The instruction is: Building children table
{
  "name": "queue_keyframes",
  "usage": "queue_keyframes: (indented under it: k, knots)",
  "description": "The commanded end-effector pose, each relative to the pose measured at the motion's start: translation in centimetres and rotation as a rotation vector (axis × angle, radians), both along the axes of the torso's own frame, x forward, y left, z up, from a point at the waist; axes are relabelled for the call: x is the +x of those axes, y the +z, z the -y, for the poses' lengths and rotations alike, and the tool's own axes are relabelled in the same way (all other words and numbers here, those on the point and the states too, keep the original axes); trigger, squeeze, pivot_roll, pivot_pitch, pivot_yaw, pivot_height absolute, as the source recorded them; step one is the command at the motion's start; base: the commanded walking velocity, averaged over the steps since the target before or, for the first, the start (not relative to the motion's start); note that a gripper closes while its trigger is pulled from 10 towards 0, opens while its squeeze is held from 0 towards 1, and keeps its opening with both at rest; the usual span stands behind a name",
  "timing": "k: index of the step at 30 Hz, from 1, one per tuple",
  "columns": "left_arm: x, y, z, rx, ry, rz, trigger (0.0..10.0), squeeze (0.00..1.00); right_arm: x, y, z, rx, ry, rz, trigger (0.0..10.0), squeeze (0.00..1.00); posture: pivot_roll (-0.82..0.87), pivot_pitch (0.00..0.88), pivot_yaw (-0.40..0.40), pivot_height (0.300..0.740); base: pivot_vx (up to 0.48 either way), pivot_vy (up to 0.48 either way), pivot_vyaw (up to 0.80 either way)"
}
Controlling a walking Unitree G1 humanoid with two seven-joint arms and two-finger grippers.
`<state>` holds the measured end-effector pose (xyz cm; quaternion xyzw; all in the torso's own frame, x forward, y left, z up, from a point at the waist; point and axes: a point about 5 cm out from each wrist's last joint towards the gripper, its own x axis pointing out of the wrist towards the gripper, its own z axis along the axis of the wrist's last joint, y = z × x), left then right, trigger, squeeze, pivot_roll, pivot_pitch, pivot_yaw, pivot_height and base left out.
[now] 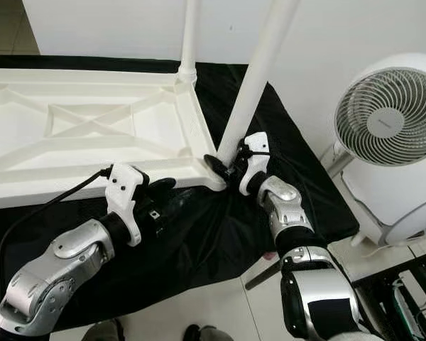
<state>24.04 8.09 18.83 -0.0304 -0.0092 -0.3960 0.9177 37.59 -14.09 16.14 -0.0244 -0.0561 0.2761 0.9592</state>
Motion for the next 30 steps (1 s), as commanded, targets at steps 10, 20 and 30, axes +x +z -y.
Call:
queue_keyframes:
  k: [10,20,30]
  knots:
    - [-0.8,0.3,0.5,-0.007,-0.06,0.007,10.0,0.0,-0.3,-0.8,-1.3,0.117,-0.383,-0.036,10.0,0.0,0.19,0.153,-0.143,0.74,0.0,0.0,0.0]
    - [-0.9,0.2,0.7,-0.01,-0.065,0.0,10.0,0.0,-1.8,-0.5,-7.0,0.237,-0.481,-0.052,10.0,0.0,0.19,0.151,-0.145,0.74,0.0,0.0,0.0]
    - [-0.8,0.2,0.7,-0.006,-0.052,0.007,10.0,0.0,-2.3,0.4,-5.7,0.276,-0.351,-0.019,10.0,1.0,0.2,0.14,-0.164,0.74,0.0,0.0,0.0]
